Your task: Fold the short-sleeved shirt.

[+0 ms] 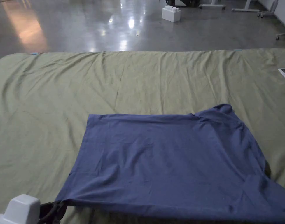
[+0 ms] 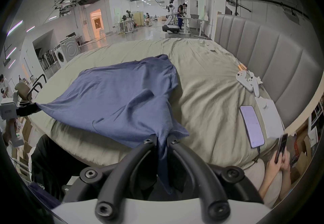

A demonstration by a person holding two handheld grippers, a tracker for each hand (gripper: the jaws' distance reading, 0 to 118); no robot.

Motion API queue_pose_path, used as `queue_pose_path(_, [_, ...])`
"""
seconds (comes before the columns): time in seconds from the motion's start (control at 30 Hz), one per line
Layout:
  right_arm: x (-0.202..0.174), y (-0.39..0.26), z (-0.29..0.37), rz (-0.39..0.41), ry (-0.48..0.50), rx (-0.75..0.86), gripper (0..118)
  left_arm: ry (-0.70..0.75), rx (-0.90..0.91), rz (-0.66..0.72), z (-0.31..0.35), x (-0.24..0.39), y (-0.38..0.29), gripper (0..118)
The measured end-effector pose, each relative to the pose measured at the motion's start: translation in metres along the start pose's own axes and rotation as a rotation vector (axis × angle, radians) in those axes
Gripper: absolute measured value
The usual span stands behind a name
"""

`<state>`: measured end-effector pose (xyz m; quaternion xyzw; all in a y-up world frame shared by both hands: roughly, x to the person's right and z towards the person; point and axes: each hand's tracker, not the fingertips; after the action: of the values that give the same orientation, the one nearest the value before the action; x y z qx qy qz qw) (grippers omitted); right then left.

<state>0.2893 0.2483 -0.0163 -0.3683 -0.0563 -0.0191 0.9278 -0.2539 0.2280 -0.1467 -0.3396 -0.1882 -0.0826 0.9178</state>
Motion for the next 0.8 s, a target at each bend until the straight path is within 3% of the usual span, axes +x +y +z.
queue_pose_path(0.1, [-0.001,0.035,-0.024,0.044,0.005,0.029,9,-0.007,0.016,-0.012,-0.028,-0.008,0.024,4])
queue_pose_path(0.3, [0.001,0.116,-0.108,0.051,0.008,0.044,9,-0.011,0.001,0.087,-0.108,-0.041,0.084,4])
queue_pose_path(0.43, [0.003,0.152,-0.18,-0.018,0.029,-0.037,9,0.02,-0.088,0.06,-0.177,-0.052,0.114,4])
queue_pose_path(0.53, [0.009,0.155,-0.229,-0.022,0.022,-0.104,12,0.017,-0.163,0.079,-0.22,-0.057,0.114,4])
queue_pose_path(0.57, [0.01,0.154,-0.242,-0.049,0.025,-0.13,23,0.015,-0.184,0.089,-0.231,-0.058,0.115,10])
queue_pose_path(0.6, [0.013,0.15,-0.256,-0.067,0.018,-0.141,39,0.024,-0.221,0.11,-0.242,-0.061,0.116,25])
queue_pose_path(0.67, [0.019,0.141,-0.273,-0.091,-0.003,-0.168,79,0.019,-0.214,0.122,-0.25,-0.063,0.111,76])
queue_pose_path(0.7, [0.022,0.137,-0.274,-0.092,-0.006,-0.16,82,0.021,-0.216,0.126,-0.245,-0.063,0.113,84])
queue_pose_path(0.8, [0.033,0.138,-0.248,-0.088,0.004,-0.078,82,-0.001,-0.083,0.066,-0.206,-0.061,0.125,83])
